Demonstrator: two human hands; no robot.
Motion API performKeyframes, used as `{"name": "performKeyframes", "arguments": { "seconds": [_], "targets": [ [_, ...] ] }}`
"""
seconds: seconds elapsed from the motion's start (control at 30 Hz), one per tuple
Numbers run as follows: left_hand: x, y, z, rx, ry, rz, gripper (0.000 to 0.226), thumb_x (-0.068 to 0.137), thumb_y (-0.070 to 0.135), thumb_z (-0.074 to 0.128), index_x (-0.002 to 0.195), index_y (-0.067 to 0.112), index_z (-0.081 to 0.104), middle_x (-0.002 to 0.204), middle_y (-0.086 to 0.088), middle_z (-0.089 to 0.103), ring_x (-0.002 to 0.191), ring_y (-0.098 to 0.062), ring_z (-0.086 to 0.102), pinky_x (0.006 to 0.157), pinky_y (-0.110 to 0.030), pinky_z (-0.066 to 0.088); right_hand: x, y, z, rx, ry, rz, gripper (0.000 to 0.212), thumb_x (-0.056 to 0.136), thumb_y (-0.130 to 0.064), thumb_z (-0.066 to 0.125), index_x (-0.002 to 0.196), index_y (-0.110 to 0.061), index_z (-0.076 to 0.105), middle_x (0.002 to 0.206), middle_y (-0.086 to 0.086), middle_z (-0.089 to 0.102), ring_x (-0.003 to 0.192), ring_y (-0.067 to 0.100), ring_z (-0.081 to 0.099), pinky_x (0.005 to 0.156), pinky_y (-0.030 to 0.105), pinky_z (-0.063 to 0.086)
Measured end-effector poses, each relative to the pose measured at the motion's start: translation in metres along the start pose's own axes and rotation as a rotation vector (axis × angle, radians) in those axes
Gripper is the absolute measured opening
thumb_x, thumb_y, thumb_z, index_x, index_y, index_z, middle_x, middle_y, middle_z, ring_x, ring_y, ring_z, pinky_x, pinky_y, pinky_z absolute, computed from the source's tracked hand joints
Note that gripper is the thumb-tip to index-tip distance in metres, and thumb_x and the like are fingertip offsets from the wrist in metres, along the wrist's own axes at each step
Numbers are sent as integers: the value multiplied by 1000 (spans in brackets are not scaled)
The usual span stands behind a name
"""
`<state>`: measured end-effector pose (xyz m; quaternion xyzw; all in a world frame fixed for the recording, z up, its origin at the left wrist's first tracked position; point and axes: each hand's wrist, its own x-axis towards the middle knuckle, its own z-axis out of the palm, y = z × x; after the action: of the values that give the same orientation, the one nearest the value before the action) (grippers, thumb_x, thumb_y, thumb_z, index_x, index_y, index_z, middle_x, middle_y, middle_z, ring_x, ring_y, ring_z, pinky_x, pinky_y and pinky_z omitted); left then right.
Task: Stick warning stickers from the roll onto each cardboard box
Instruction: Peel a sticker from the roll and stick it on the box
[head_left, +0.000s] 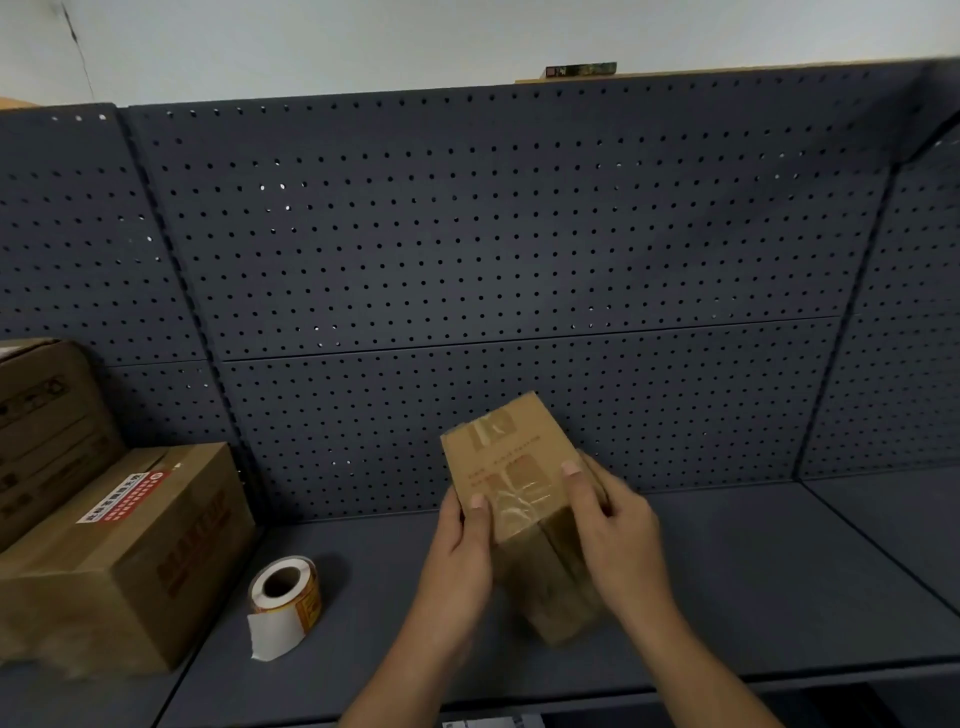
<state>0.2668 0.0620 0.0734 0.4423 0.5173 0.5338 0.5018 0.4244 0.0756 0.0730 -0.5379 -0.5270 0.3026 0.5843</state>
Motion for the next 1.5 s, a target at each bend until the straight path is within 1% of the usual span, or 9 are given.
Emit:
{"name": "performKeyframes", "arguments": {
  "seconds": [0.13,0.33,0.53,0.77,0.9,1.13,1.27,1.37,1.5],
  "targets": [
    [0,-16,0,-115,14,-205,29,111,37,43,126,24,64,110,1,79,102,-19,75,83,-41,64,1,-7,14,-642,134,-297,62,93,-68,39,136,-33,68,135,-18,66,122,16,55,105,46,42],
    [11,-44,-23,-11,102,-257,26,111,25,46,116,12,67,98,-8,80,91,-23,76,64,-32,60,-8,9,48,-897,110,-357,58,91,-64,47,126,-26,74,126,-5,75,117,22,60,94,44,44],
    [21,-60,-46,185,166,-166,25,108,17,51,130,12,64,120,-7,71,104,-14,68,78,-25,55,-15,11,76,-977,52,-370,75,89,-81,43,124,-23,76,127,0,74,114,28,61,94,49,45],
    [13,-53,-53,127,122,-81,39,113,34,33,121,29,70,114,6,76,108,-5,70,93,-25,55,-24,17,101,-1010,-61,-375,95,84,-94,28,120,-20,75,127,5,71,108,30,61,93,47,46],
    [15,-68,-61,35,101,-118,73,89,79,41,133,28,68,125,3,75,121,-11,68,112,-44,49,-30,23,108,-982,-72,-380,76,97,-79,31,110,-21,78,125,0,74,109,25,61,93,44,46],
    [11,-66,-57,145,71,-70,52,107,56,32,116,29,76,107,7,80,109,-6,72,106,-41,52,-28,34,107,-937,-65,-409,44,100,-42,40,108,-22,78,126,-1,73,107,21,62,92,41,48],
    [13,-61,-54,176,46,-44,43,107,52,37,116,32,74,108,11,78,111,-3,69,105,-33,52,-25,35,100,-918,-66,-429,39,99,-41,43,108,-25,78,126,-4,73,105,19,62,89,39,48],
    [16,-59,-58,173,16,-47,42,107,53,42,118,30,75,110,9,78,111,-7,70,105,-38,52,-22,34,99,-930,-72,-411,40,98,-43,43,108,-28,79,126,-5,74,104,20,63,88,41,48],
    [15,-58,-71,173,91,-25,31,104,50,51,101,30,75,97,6,78,103,-16,72,100,-47,56,-25,33,102,-920,-43,-404,38,96,-41,44,101,-27,80,119,-6,75,102,22,63,88,43,48]
  ]
}}
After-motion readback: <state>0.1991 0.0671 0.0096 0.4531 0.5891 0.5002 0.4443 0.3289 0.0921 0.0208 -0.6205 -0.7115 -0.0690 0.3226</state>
